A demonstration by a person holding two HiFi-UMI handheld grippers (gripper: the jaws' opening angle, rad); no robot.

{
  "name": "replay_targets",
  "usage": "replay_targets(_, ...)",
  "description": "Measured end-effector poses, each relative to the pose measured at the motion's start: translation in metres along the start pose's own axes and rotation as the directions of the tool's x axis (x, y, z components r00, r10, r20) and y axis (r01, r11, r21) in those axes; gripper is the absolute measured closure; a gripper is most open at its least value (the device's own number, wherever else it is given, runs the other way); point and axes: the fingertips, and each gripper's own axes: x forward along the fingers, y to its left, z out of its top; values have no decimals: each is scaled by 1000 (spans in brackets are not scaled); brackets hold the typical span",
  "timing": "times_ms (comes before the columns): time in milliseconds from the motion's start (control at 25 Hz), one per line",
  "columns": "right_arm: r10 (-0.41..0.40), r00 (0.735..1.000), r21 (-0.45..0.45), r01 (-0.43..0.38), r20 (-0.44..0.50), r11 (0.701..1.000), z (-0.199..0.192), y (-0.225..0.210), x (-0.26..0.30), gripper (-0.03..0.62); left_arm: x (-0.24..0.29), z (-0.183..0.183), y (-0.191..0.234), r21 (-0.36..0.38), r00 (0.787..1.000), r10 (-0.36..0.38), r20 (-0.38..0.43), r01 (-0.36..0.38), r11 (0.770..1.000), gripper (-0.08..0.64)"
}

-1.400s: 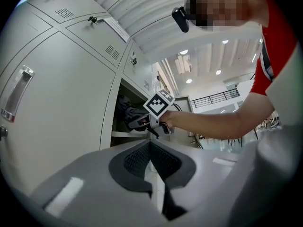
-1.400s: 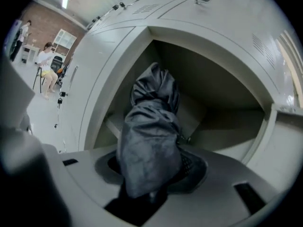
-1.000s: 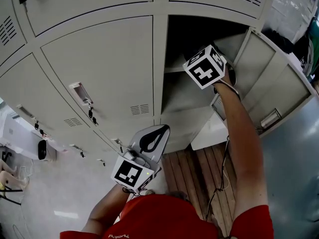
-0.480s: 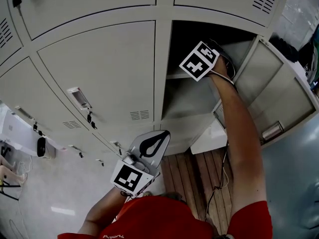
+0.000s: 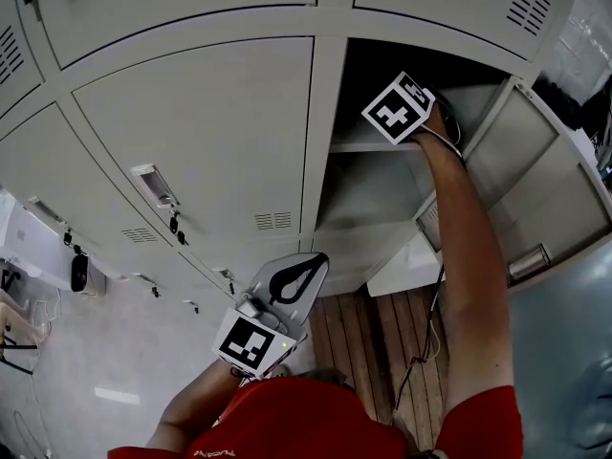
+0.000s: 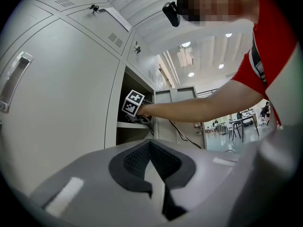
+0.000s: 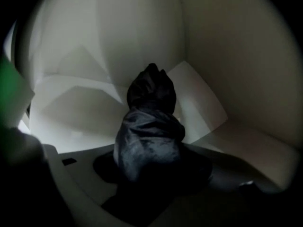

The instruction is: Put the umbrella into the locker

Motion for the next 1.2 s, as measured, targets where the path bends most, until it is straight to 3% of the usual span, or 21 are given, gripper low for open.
replay_targets(240,57,998,35,-57,17,998,3,1,-9,313,2,0,-5,-5,1000,-15,-4,15,1000,555)
replay_targets(520,82,996,29,-83,46,996,4,13,-27,282,6,0,-12,-4,999,-39,-2,39,999,555)
replay_targets(760,71,995,45,-75,72,996,4,16,-35,267,27,16,-4,17,999,-13,36,12,1000,555)
replay_targets(960,153,984,53,-158,86,986,7,23,-41,225,48,32,-5,34,998,-16,56,14,999,555)
replay_targets(1200,199,968,114,-218,154,969,19,26,-58,213,77,43,14,96,995,49,89,-58,994,554)
